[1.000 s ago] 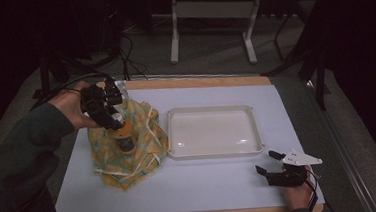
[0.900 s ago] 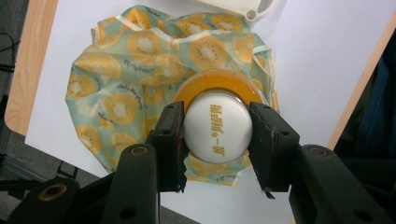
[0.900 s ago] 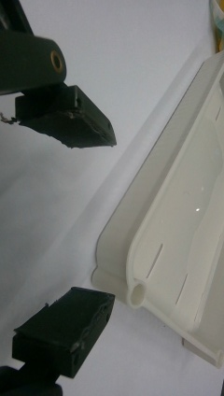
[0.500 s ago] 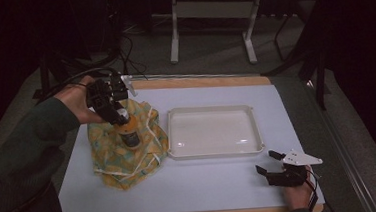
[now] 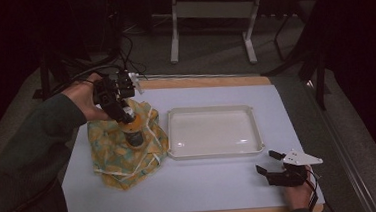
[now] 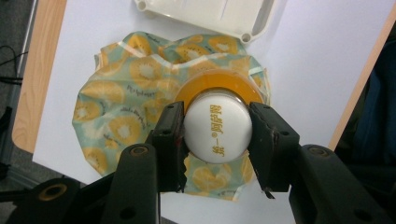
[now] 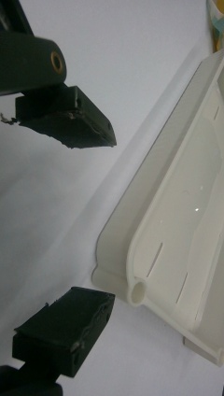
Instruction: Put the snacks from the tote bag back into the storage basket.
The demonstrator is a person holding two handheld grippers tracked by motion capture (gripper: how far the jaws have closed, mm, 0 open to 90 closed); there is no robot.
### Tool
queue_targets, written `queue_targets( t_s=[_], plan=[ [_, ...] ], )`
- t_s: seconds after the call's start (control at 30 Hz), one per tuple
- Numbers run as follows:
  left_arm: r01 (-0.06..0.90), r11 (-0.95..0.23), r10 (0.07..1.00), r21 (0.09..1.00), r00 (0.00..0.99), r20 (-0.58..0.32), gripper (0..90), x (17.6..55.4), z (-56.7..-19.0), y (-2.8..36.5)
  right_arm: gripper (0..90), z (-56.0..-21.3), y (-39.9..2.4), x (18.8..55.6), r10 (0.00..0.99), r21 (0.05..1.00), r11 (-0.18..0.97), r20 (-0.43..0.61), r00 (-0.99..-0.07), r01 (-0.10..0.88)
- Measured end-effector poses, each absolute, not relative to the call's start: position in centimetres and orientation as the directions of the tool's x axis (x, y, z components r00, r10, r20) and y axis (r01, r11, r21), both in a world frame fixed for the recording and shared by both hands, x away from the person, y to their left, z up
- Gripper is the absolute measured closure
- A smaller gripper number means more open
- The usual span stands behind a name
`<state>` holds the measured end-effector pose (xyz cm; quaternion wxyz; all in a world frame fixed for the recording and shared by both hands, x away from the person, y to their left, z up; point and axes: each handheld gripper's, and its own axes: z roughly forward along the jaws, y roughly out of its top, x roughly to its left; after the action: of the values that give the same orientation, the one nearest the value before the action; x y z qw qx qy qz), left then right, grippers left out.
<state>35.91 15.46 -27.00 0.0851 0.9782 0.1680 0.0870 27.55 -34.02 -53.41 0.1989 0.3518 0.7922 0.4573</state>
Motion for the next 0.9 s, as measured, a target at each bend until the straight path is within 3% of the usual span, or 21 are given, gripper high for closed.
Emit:
queue_targets(
  t_s=[0.9],
  plan=[
    [0.276,-0.942,0.301,0.193,0.947,0.114,58.8,37.5,-26.8,11.8,20.1,-53.4,-34.1,27.5,0.741,0.866,0.332,0.006,-0.671,0.374]
  ],
)
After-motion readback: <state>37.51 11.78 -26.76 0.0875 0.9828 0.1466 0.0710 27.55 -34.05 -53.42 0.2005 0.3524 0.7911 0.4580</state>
